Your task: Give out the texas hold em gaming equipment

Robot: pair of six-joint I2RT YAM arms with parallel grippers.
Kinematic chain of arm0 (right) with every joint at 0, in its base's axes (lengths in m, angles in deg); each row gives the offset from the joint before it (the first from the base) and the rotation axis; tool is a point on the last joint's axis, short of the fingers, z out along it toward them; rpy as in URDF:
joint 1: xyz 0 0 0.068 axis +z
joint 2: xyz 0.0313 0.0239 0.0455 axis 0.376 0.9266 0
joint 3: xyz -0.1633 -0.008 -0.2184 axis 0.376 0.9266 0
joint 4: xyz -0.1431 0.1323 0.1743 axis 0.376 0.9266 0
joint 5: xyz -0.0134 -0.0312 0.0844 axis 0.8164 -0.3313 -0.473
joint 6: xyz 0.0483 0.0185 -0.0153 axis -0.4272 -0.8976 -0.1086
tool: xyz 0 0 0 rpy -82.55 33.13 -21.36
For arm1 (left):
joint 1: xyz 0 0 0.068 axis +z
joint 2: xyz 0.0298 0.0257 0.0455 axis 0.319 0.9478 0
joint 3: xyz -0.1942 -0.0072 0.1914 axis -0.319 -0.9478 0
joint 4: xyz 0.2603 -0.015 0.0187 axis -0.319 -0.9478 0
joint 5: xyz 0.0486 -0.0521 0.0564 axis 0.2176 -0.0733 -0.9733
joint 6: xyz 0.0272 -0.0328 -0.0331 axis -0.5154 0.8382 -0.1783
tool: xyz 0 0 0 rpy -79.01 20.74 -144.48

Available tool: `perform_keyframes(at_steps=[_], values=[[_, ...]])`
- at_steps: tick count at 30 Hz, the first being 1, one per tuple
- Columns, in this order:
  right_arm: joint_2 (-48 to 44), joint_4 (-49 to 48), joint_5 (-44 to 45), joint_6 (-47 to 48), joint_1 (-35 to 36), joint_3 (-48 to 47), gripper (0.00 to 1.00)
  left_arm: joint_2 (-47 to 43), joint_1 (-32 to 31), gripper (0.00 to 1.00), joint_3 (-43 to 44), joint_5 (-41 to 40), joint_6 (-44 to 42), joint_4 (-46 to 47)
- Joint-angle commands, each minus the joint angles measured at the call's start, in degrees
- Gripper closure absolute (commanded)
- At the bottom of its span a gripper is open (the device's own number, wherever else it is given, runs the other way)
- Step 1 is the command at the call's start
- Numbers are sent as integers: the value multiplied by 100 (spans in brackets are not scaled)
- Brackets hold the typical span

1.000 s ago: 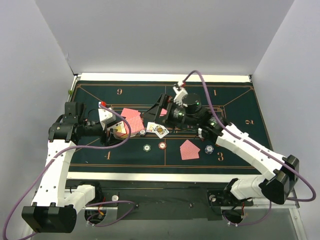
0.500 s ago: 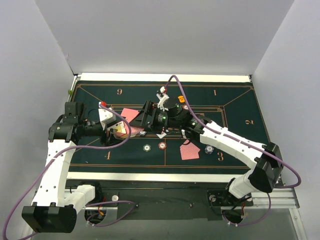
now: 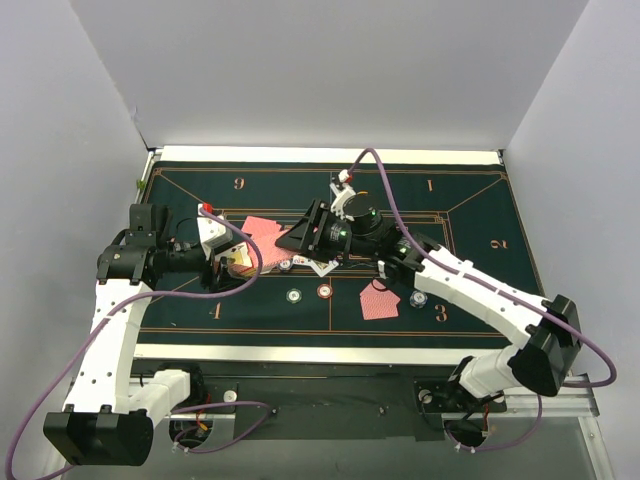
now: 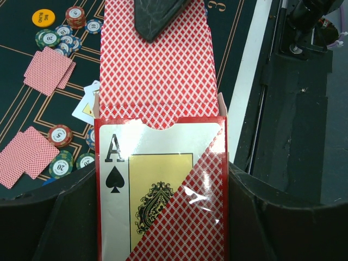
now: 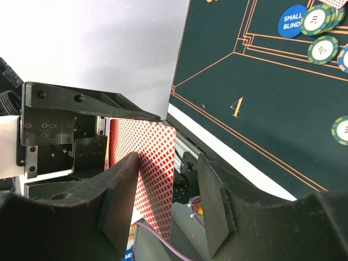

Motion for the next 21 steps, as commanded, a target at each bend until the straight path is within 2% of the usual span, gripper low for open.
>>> perform_keyframes(at_steps=[1,5,14,21], values=[[-310,78,163,61,-54,176,58,-56,40,100,154,353,38,269],[-424,139,190,70,-71,158,60,-47,40,100,154,344,56,278],[-775,350,198,43,-229,114,85,-56,40,100,119,335,65,313],[-1100,780,242,218,-501,79,94,-56,40,100,136,344,91,330]])
